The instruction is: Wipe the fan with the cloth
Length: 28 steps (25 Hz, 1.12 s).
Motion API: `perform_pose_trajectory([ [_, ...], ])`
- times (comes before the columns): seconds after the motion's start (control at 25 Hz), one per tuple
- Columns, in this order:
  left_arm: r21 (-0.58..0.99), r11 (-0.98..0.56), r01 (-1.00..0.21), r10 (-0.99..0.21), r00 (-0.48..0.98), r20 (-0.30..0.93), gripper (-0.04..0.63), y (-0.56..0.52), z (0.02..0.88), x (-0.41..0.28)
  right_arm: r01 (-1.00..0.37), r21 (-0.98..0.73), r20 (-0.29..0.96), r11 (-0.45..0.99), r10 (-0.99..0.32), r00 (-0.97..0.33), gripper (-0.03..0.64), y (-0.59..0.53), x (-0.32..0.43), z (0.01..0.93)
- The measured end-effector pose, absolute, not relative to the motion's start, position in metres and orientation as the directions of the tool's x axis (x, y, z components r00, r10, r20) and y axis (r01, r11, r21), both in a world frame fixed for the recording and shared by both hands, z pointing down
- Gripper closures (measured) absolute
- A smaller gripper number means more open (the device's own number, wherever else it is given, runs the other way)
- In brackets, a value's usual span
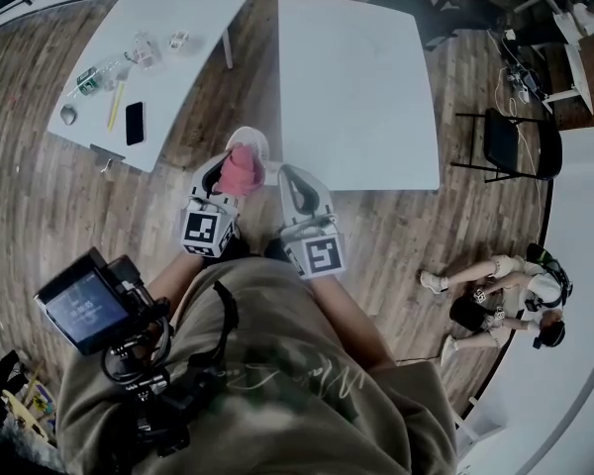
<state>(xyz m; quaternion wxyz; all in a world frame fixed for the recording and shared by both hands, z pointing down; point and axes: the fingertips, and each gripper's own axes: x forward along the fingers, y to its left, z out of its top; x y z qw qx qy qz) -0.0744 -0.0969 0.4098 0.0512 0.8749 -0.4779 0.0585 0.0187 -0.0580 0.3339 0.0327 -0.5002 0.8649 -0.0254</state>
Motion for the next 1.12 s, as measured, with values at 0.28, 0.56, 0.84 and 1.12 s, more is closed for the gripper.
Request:
perform_pose_trajectory([
  [0.28,0.042,-0.571,-0.820,-0.801,0.567,0.192,0.534,-0.093,0.423,-0.061,-0.859,-0.079,-0.027,0.505,-0.863,-0.505,0.604,-0.057,0.013,0.332],
  [0.56,0.061,-0.585,-0.809,-0.789,0.584,0.189,0.534,-0.091,0.432,-0.066,-0.861,-0.080,-0.028,0.503,-0.864,-0.503,0.604,-0.058,0.013,0.334],
  [0.84,0.059,-0.592,-0.804,-0.784,0.591,0.189,0.534,-0.082,0.437,-0.064,-0.861,-0.079,-0.026,0.503,-0.864,-0.502,0.604,-0.061,0.014,0.337],
  [1.12,0.036,-0.588,-0.808,-0.789,0.583,0.196,0.534,-0.080,0.439,-0.067,-0.859,-0.080,-0.017,0.507,-0.862,-0.507,0.604,-0.064,0.013,0.340],
])
